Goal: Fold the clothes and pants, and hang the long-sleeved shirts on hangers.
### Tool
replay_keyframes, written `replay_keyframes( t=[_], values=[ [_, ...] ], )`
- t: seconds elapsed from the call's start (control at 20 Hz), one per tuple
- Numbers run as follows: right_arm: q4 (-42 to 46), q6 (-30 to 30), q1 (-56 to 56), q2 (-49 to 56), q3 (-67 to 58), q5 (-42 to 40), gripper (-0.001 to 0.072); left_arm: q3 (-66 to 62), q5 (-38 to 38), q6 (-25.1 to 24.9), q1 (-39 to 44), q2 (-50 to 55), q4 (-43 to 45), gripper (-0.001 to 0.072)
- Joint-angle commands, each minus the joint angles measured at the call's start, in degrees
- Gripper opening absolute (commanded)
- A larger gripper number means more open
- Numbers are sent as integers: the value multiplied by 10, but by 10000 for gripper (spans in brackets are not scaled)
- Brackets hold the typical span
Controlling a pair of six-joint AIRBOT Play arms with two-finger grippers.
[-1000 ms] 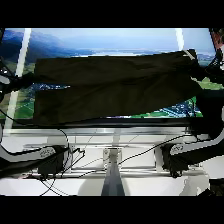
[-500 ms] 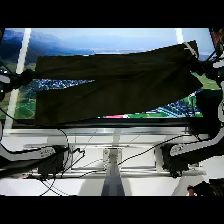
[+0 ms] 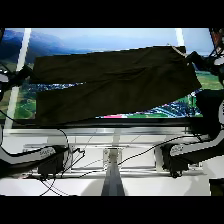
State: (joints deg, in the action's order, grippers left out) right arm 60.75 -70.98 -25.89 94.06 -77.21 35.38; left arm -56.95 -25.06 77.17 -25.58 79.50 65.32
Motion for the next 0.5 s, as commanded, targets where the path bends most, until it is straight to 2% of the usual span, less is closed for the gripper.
replay_keyframes(
  t=[0.0, 0.15, 0.2, 0.25, 0.3, 0.35, 0.4, 0.45],
  values=[
    [60, -4, -40, -42, -43, 108, 634, -1, -3, 0, -1, -61, 25, 703],
    [102, -6, -85, -100, -70, 162, 633, -1, -64, 0, -2, -142, 63, 698],
    [106, -6, -100, -118, -71, 177, 614, 0, -111, 0, -5, -166, 75, 621],
    [107, -6, -114, -135, -71, 199, 519, 0, -157, 0, -9, -183, 84, 413],
    [108, -6, -126, -146, -71, 232, 375, 1, -194, 0, -15, -193, 83, 260],
    [109, -6, -135, -149, -71, 269, 266, 1, -224, 0, -19, -200, 82, 226],
    [111, -6, -144, -149, -70, 319, 186, 1, -248, 0, -20, -203, 81, 225],
    [113, -6, -150, -148, -67, 362, 129, 1, -264, 0, -20, -203, 80, 131]
  ],
)
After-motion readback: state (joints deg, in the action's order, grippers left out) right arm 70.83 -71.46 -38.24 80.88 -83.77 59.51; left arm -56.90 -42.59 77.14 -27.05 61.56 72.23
